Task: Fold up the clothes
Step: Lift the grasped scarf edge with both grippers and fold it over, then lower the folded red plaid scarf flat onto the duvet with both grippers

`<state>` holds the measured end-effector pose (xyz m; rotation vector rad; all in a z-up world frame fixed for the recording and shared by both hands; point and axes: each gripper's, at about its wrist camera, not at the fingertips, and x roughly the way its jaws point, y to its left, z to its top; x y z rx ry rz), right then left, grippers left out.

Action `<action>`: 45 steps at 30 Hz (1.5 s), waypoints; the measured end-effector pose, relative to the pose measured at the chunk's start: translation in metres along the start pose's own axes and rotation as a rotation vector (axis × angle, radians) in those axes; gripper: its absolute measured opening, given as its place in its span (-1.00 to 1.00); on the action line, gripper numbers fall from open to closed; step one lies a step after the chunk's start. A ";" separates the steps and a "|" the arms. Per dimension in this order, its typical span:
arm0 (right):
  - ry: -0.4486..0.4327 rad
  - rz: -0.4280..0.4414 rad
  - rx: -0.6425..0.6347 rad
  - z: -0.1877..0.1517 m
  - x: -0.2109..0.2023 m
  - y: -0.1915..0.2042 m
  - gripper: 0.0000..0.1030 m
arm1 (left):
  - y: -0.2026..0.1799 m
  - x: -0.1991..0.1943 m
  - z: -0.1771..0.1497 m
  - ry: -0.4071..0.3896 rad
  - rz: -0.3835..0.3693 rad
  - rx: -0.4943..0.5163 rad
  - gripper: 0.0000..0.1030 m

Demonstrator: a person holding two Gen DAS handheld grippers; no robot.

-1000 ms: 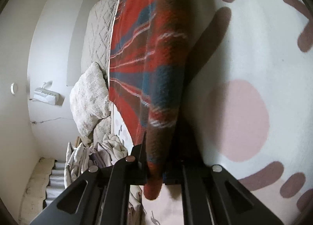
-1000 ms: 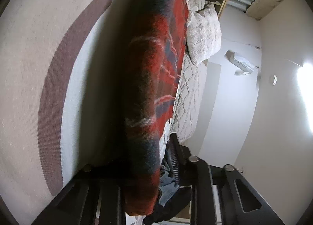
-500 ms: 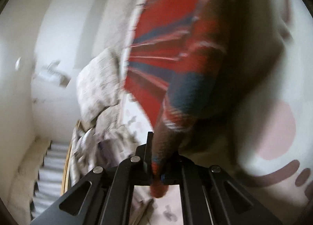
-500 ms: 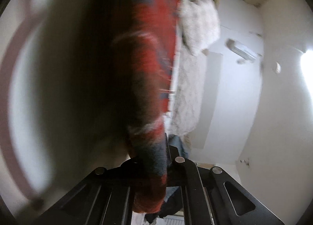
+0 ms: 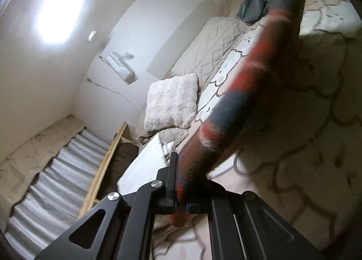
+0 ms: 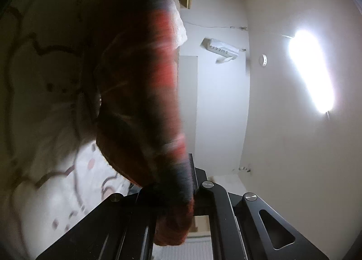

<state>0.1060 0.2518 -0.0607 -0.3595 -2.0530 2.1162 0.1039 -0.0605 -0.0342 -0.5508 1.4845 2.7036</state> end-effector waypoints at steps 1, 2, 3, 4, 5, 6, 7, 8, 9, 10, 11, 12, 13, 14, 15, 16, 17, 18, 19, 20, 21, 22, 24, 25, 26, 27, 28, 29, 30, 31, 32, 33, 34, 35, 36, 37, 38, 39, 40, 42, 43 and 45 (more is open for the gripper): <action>0.004 0.036 0.014 -0.004 -0.018 -0.004 -0.92 | 0.000 -0.010 -0.004 0.012 -0.021 -0.003 -0.89; 0.009 0.087 0.033 -0.007 -0.035 -0.004 -0.92 | -0.001 -0.017 -0.008 0.027 -0.044 -0.002 -0.89; 0.014 0.139 0.052 -0.010 -0.053 -0.003 -0.92 | -0.006 -0.014 -0.009 0.046 -0.072 0.006 -0.89; 0.020 0.190 0.071 -0.013 -0.070 -0.002 -0.92 | -0.012 -0.010 -0.011 0.065 -0.101 0.014 -0.89; 0.028 0.247 0.085 -0.014 -0.083 0.001 -0.92 | -0.017 -0.007 -0.013 0.084 -0.129 0.023 -0.89; 0.042 0.310 0.094 -0.015 -0.088 0.007 -0.92 | -0.023 -0.004 -0.014 0.103 -0.157 0.031 -0.89; 0.058 0.365 0.100 -0.014 -0.088 0.013 -0.92 | -0.028 0.000 -0.016 0.122 -0.186 0.039 -0.89; 0.077 0.409 0.103 -0.013 -0.081 0.021 -0.92 | -0.034 0.003 -0.018 0.141 -0.214 0.048 -0.89; 0.096 0.453 0.106 -0.012 -0.074 0.029 -0.92 | -0.039 0.012 -0.018 0.162 -0.244 0.055 -0.89; 0.116 0.487 0.108 -0.010 -0.064 0.037 -0.92 | -0.044 0.032 -0.016 0.189 -0.277 0.058 -0.89; 0.139 0.511 0.114 -0.008 -0.049 0.042 -0.92 | -0.048 0.048 -0.014 0.211 -0.302 0.057 -0.89; 0.164 0.539 0.128 -0.005 -0.030 0.046 -0.92 | -0.054 0.064 -0.012 0.238 -0.331 0.060 -0.89; 0.188 0.567 0.145 -0.002 -0.011 0.050 -0.92 | -0.060 0.081 -0.010 0.265 -0.361 0.063 -0.89; 0.210 0.593 0.158 0.001 0.008 0.052 -0.92 | -0.065 0.099 -0.007 0.289 -0.389 0.068 -0.89; 0.231 0.613 0.163 0.005 0.027 0.056 -0.92 | -0.068 0.119 -0.002 0.305 -0.412 0.080 -0.89; 0.252 0.634 0.167 0.009 0.046 0.060 -0.92 | -0.072 0.136 0.003 0.319 -0.432 0.093 -0.89; 0.273 0.654 0.172 0.013 0.066 0.063 -0.92 | -0.076 0.148 0.006 0.328 -0.442 0.109 -0.89; 0.293 0.675 0.176 0.017 0.085 0.067 -0.92 | -0.079 0.167 0.011 0.341 -0.450 0.130 -0.88; 0.311 0.691 0.171 0.021 0.103 0.072 -0.92 | -0.081 0.185 0.017 0.352 -0.459 0.149 -0.89; 0.323 0.701 0.155 0.025 0.117 0.078 -0.92 | -0.083 0.201 0.022 0.361 -0.466 0.159 -0.89; 0.334 0.710 0.145 0.029 0.133 0.084 -0.92 | -0.085 0.219 0.027 0.377 -0.480 0.165 -0.89; 0.347 0.722 0.144 0.031 0.146 0.089 -0.92 | -0.084 0.234 0.029 0.393 -0.499 0.162 -0.89; 0.378 0.763 0.140 0.032 0.169 0.101 -0.92 | -0.088 0.262 0.035 0.424 -0.538 0.158 -0.88; 0.395 0.789 0.137 0.032 0.179 0.106 -0.92 | -0.092 0.275 0.038 0.435 -0.559 0.161 -0.89; 0.411 0.812 0.137 0.032 0.190 0.110 -0.92 | -0.095 0.285 0.040 0.439 -0.571 0.163 -0.89; 0.426 0.832 0.138 0.034 0.202 0.115 -0.92 | -0.099 0.295 0.042 0.443 -0.583 0.166 -0.89; 0.441 0.853 0.140 0.036 0.214 0.120 -0.92 | -0.103 0.303 0.044 0.447 -0.595 0.170 -0.89; 0.455 0.869 0.141 0.037 0.224 0.126 -0.92 | -0.107 0.311 0.046 0.453 -0.607 0.175 -0.89; 0.467 0.880 0.143 0.037 0.232 0.131 -0.92 | -0.111 0.317 0.045 0.462 -0.619 0.178 -0.89; 0.475 0.884 0.149 0.036 0.238 0.134 -0.91 | -0.115 0.324 0.045 0.471 -0.631 0.182 -0.89; 0.477 0.879 0.160 0.036 0.241 0.137 -0.92 | -0.119 0.329 0.044 0.479 -0.642 0.187 -0.89; 0.479 0.874 0.172 0.036 0.244 0.139 -0.92 | -0.123 0.332 0.042 0.483 -0.648 0.194 -0.81; 0.481 0.869 0.183 0.036 0.247 0.141 -0.92 | -0.125 0.335 0.041 0.485 -0.653 0.197 -0.81; 0.483 0.864 0.195 0.035 0.250 0.143 -0.91 | -0.125 0.337 0.040 0.483 -0.659 0.187 -0.80; 0.484 0.859 0.206 0.035 0.253 0.145 -0.91 | -0.123 0.340 0.040 0.482 -0.657 0.172 -0.63; 0.486 0.854 0.218 0.035 0.256 0.147 -0.77 | -0.118 0.343 0.039 0.484 -0.639 0.144 -0.27; 0.488 0.849 0.229 0.034 0.259 0.149 -0.38 | -0.113 0.347 0.038 0.485 -0.620 0.116 -0.09; 0.491 0.814 0.246 0.033 0.263 0.148 -0.10 | -0.106 0.350 0.037 0.490 -0.607 0.080 0.17; 0.493 0.754 0.268 0.030 0.266 0.144 0.45 | -0.095 0.355 0.032 0.505 -0.607 0.027 0.26; 0.495 0.698 0.347 0.022 0.273 0.131 0.66 | -0.077 0.364 0.024 0.545 -0.585 -0.063 0.26; 0.506 0.675 0.396 0.016 0.277 0.124 0.66 | -0.066 0.367 0.018 0.561 -0.556 -0.102 0.26; 0.547 0.662 0.512 0.005 0.282 0.109 0.66 | -0.051 0.362 0.012 0.564 -0.538 -0.164 0.25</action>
